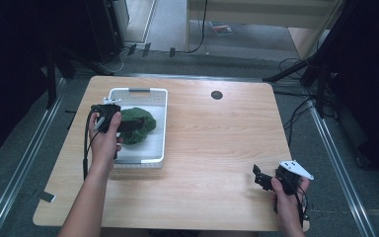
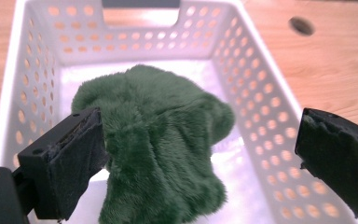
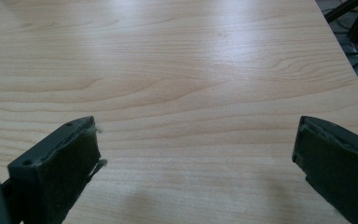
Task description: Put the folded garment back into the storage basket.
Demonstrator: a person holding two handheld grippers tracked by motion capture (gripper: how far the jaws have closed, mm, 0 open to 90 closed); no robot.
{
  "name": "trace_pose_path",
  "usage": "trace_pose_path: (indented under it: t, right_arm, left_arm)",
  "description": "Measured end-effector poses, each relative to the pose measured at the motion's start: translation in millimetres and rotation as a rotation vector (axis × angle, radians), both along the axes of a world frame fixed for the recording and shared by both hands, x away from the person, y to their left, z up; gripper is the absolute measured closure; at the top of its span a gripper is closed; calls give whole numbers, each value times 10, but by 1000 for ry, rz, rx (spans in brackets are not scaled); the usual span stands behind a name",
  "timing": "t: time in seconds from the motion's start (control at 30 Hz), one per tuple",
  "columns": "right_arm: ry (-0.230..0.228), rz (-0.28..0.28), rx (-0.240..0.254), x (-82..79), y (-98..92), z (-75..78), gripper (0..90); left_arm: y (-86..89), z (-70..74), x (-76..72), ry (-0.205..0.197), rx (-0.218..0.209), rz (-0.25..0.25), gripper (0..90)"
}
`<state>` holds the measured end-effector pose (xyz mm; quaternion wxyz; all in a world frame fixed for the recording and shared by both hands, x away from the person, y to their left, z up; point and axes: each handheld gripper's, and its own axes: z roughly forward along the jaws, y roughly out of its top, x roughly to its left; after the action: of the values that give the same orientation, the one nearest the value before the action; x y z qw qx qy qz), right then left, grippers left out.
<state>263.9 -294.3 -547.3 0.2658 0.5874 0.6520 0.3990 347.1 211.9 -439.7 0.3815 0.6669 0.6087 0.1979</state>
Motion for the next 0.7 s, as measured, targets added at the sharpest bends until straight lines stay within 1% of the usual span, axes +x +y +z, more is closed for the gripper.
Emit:
trace_pose_path:
  t: [0.1, 0.13, 0.17, 0.23, 0.37, 0.4, 0.43, 0.5, 0.7]
  right_arm:
    - [0, -1, -1, 1, -1, 0, 8]
    - [0, -1, -1, 2, 0, -1, 8]
    - [0, -1, -1, 2, 0, -1, 8]
    - [1, -2, -1, 0, 0, 0, 8]
    - [0, -3, -2, -1, 1, 0, 8]
    - [0, -3, -2, -1, 1, 0, 8]
    - [0, -2, -1, -1, 1, 0, 8]
    - [-1, -2, 2, -1, -3, 0, 8]
    - [-3, -5, -5, -3, 3, 0, 8]
  left_arm:
    - [36, 46, -110, -37, -5, 0, 25]
    - [54, 53, -143, -45, -8, 1, 25]
    - [54, 53, -143, -45, -8, 1, 25]
    - [124, 52, -248, -68, -15, 18, 25]
    - [238, 7, -383, -99, -30, 36, 25]
    - [238, 7, -383, -99, -30, 36, 25]
    - [278, -12, -428, -108, -31, 44, 25]
    - [385, -53, -535, -131, -46, 61, 25]
    - [578, -129, -754, -176, -59, 89, 25]
